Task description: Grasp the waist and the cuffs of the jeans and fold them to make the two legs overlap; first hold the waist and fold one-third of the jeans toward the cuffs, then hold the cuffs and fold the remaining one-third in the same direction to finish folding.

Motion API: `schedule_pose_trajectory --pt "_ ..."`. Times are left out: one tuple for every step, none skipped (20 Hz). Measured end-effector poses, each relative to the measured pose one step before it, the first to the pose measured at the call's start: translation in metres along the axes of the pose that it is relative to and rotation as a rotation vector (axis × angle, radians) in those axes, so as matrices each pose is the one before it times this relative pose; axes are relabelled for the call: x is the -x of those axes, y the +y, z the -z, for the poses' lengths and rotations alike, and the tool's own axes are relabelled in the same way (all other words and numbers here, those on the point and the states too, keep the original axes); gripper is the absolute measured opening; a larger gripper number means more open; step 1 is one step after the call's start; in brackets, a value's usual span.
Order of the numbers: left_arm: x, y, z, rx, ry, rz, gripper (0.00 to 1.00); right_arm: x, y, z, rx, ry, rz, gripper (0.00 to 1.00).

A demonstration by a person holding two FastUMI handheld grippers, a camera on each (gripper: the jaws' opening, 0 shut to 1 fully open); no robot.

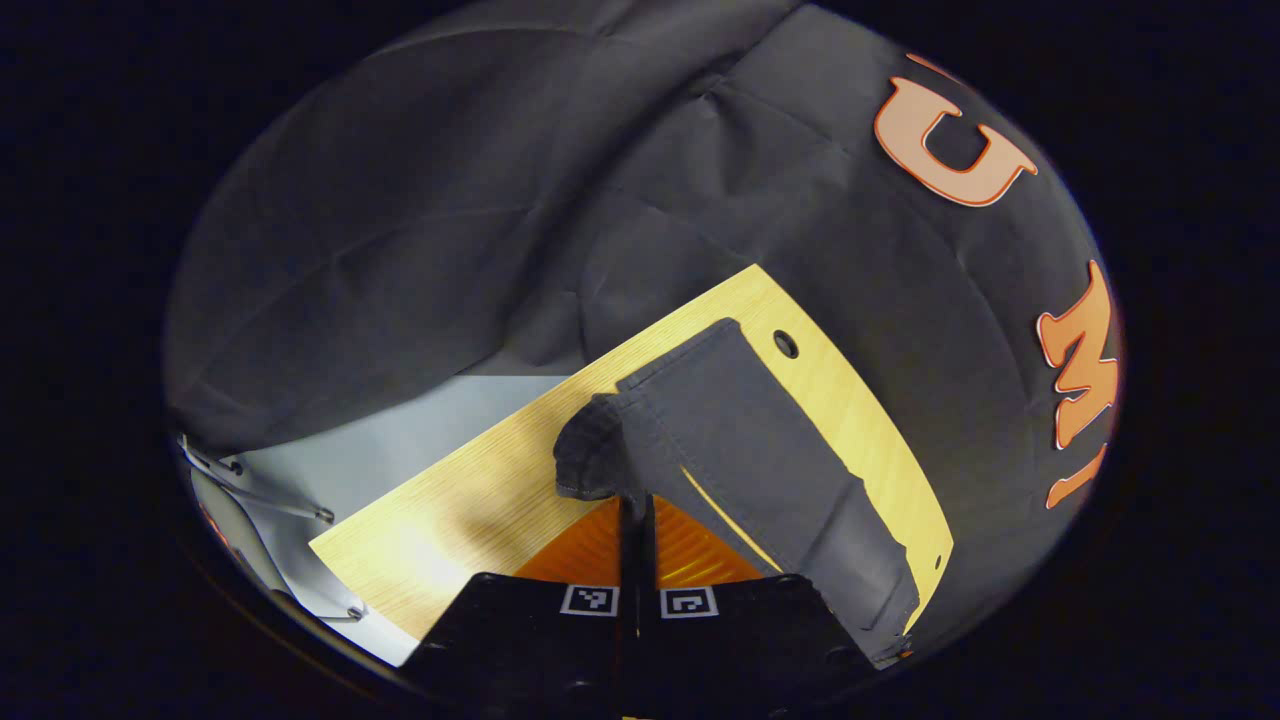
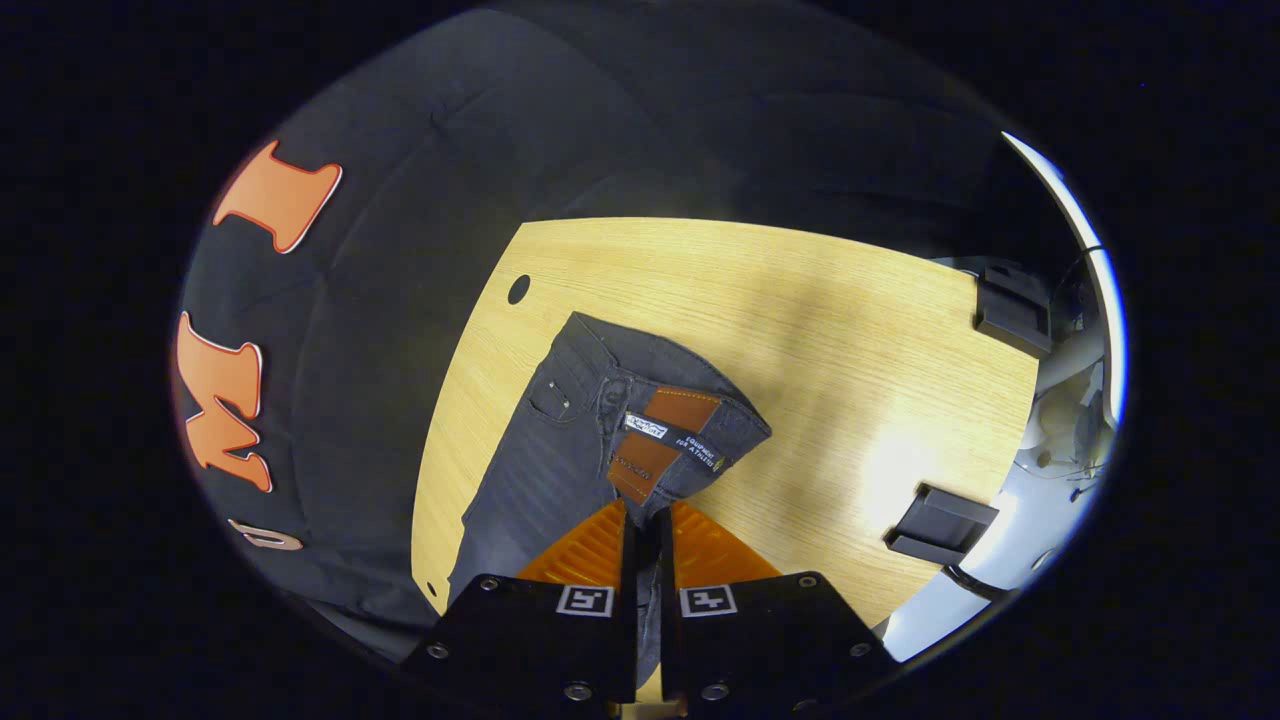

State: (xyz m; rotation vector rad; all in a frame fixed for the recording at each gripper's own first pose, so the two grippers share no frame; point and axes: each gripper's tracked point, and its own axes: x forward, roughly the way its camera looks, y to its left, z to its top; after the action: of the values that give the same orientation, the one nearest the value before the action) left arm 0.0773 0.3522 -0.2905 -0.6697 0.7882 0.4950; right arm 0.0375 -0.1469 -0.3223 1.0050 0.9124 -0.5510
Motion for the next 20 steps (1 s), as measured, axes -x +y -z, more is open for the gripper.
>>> schedule_pose_trajectory --pt "0.00025 -0.00509 -0.00611 0.00871 -0.00589 0.01293 0.01 0.00283 0.00277 -0.00008 -0.00879 0.00492 0.01406 0.10" --pt "-0.00061 -0.00659 -0.00923 0.00552 -0.01044 0.01777 0.01 0.00238 0.00730 -0.00130 -0.00657 -0.00195 0.00059 0.10" --pt "-0.00248 -0.00494 -0.00723 -0.00737 -0.00551 0.01088 0.01 0.00286 0.00574 -0.00216 -0.00113 -0.00020 0.00322 0.10" --pt "-0.00613 -0.00464 -0.00661 -0.01488 -0.00243 0.01130 0.01 0.00120 0.00519 -0.00272 -0.00026 -0.00922 0.00821 0.10" --pt "-0.00663 -0.00266 -0.00452 -0.00963 0.01069 0.00409 0.01 0.00099 0.00304 -0.00041 0.00616 -0.00160 0.00947 0.14" --pt "-0.00656 -0.00670 -0.00528 -0.00730 0.01609 0.01449 0.01 0.00026 0.00443 -0.00149 -0.00444 -0.00808 0.00903 0.10" --pt "-0.00643 -0.00659 -0.00473 -0.01651 0.01324 0.00969 0.01 0.00123 0.00374 0.00079 -0.00724 0.00188 0.00368 0.10" --pt "-0.00796 -0.00552 -0.00329 -0.01998 0.01366 0.00241 0.01 0.00165 0.00357 -0.00064 -0.01569 -0.00454 0.00326 0.14" --pt "-0.00382 -0.00867 -0.00202 -0.02128 0.01247 0.00618 0.01 -0.00158 -0.00200 0.00035 -0.01334 -0.00292 0.00052 0.05" --pt "-0.00575 -0.00780 -0.00499 -0.02339 0.00407 0.00519 0.01 0.00020 -0.00010 -0.00272 -0.00869 -0.00760 -0.00046 0.10" --pt "-0.00293 -0.00309 -0.00581 -0.01424 -0.00070 -0.00430 0.01 0.00190 -0.00002 -0.00019 -0.00457 -0.00262 0.00331 0.10" --pt "-0.00543 -0.00424 -0.00713 -0.00894 -0.00170 0.00088 0.01 -0.00057 0.00104 -0.00067 -0.00307 -0.00028 0.00210 0.14" --pt "-0.00628 -0.00204 -0.00448 -0.00316 -0.00040 -0.00190 0.01 0.00048 -0.00023 -0.00037 -0.00051 0.00674 0.00113 0.10" --pt "-0.00708 -0.00282 -0.00584 -0.00230 -0.00335 -0.00375 0.01 -0.00227 0.00086 -0.00193 0.00084 0.00314 -0.00032 0.10" --pt "-0.00594 -0.00008 -0.00262 -0.00002 -0.00374 -0.01659 0.01 -0.00098 0.00030 -0.00029 0.00267 0.00838 0.00375 0.10" --pt "-0.00713 -0.00153 -0.00194 0.00368 -0.00456 -0.02117 0.01 -0.00144 0.00143 -0.00025 -0.00317 0.01061 0.00274 0.10" --pt "-0.00224 -0.00202 -0.00264 0.00602 -0.00447 -0.00911 0.01 -0.00445 0.00421 -0.00177 -0.01144 0.01073 -0.00264 0.10" --pt "-0.00062 -0.00329 -0.00400 0.00143 -0.00953 -0.00562 0.01 -0.00588 0.00646 -0.00226 0.00126 0.00843 -0.01033 0.10" --pt "-0.00388 0.00002 -0.00562 -0.00444 -0.01114 -0.01357 0.01 -0.00633 0.00183 -0.00247 0.00028 0.00299 -0.00723 0.10" --pt "-0.00554 -0.00123 -0.00369 -0.00793 -0.00488 -0.01551 0.01 -0.00405 0.00357 -0.00089 -0.00010 0.00754 -0.00634 0.10"
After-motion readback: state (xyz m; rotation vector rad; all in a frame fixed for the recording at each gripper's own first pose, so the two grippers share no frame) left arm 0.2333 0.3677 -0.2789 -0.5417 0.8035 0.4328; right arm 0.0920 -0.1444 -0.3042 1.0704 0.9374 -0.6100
